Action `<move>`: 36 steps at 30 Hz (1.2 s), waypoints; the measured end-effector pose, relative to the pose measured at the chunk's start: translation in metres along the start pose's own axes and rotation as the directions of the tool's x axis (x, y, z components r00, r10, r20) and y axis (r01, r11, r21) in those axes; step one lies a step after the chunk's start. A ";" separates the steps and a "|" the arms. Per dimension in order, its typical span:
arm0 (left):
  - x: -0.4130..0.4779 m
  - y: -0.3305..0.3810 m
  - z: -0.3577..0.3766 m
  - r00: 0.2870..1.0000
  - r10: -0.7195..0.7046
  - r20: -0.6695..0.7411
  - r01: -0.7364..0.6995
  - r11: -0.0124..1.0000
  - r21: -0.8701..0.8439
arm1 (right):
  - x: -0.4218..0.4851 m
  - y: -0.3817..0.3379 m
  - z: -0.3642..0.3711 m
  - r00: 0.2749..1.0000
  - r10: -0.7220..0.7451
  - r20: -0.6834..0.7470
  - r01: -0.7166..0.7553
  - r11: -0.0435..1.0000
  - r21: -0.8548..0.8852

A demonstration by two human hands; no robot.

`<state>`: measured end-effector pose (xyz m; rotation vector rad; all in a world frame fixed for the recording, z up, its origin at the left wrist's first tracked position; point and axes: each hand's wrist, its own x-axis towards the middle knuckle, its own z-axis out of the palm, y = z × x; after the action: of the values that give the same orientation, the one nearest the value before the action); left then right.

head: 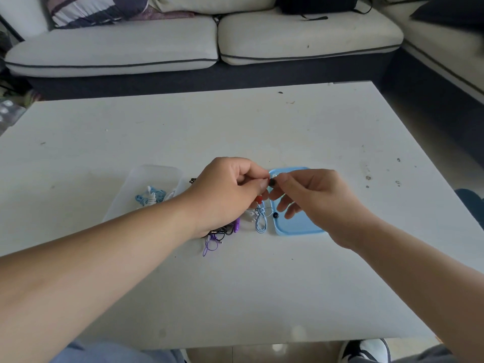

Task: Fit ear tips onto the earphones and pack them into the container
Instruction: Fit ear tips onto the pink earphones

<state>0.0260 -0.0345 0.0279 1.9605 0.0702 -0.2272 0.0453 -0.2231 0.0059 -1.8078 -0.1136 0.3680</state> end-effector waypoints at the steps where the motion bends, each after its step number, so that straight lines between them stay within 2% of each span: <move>1: 0.000 -0.001 -0.001 1.000 -0.030 -0.008 0.030 0.999 -0.029 | 0.002 0.001 -0.002 0.999 0.044 0.007 -0.044 0.999 0.018; 2: 0.000 -0.002 -0.002 0.998 -0.058 -0.015 0.058 0.997 -0.041 | 0.005 0.006 -0.004 0.996 0.088 0.000 -0.088 0.996 -0.020; 4: 0.002 -0.004 -0.004 0.994 -0.108 -0.012 0.108 0.992 -0.059 | 0.011 0.019 -0.006 0.990 0.134 -0.038 -0.139 0.955 -0.261; 6: 0.002 -0.004 -0.005 0.988 -0.153 0.013 0.153 0.981 -0.119 | 0.016 0.036 -0.006 0.990 0.134 -0.039 -0.135 0.856 -0.499; 7: 0.002 -0.004 -0.006 0.985 -0.170 0.027 0.172 0.973 -0.152 | 0.018 0.042 -0.004 0.990 0.138 -0.029 -0.131 0.816 -0.563; 13: 0.003 -0.004 -0.008 0.970 -0.241 0.047 0.244 0.929 -0.277 | 0.025 0.055 0.007 0.995 0.100 -0.024 -0.093 0.777 -0.623; 17: 0.003 -0.003 -0.010 0.954 -0.285 0.094 0.299 0.870 -0.392 | 0.028 0.062 0.012 0.998 0.059 0.006 -0.039 0.724 -0.689; 20: 0.003 -0.002 -0.012 0.947 -0.297 0.121 0.318 0.826 -0.466 | 0.027 0.062 0.015 0.998 0.061 0.014 -0.035 0.720 -0.693; 22: 0.003 0.000 -0.013 0.943 -0.305 0.131 0.330 0.815 -0.477 | 0.025 0.056 0.013 0.999 0.052 -0.014 -0.049 0.751 -0.658; 24: 0.003 0.000 -0.014 0.937 -0.320 0.138 0.346 0.807 -0.478 | 0.023 0.043 0.010 0.996 0.050 -0.068 -0.079 0.836 -0.542; 26: 0.004 -0.001 -0.016 0.935 -0.328 0.139 0.353 0.805 -0.476 | 0.019 0.026 0.007 0.988 0.118 -0.101 -0.140 0.957 -0.253; 27: 0.005 -0.002 -0.016 0.936 -0.325 0.134 0.349 0.809 -0.473 | 0.016 0.017 0.007 0.983 0.164 -0.085 -0.170 0.983 -0.070; 29: 0.006 -0.003 -0.016 0.941 -0.316 0.125 0.336 0.814 -0.473 | 0.012 0.007 0.007 0.977 0.212 -0.036 -0.201 0.959 0.200; 31: 0.006 -0.003 -0.015 0.948 -0.293 0.120 0.314 0.813 -0.491 | 0.010 0.003 0.007 0.971 0.237 0.007 -0.226 0.914 0.339; 36: 0.004 -0.001 -0.015 0.958 -0.256 0.127 0.285 0.811 -0.511 | 0.009 0.001 0.004 0.967 0.186 0.173 -0.245 0.862 0.443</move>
<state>0.0320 -0.0203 0.0324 1.3870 0.3469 -0.4018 0.0529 -0.2176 0.0021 -1.3235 0.0881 0.6149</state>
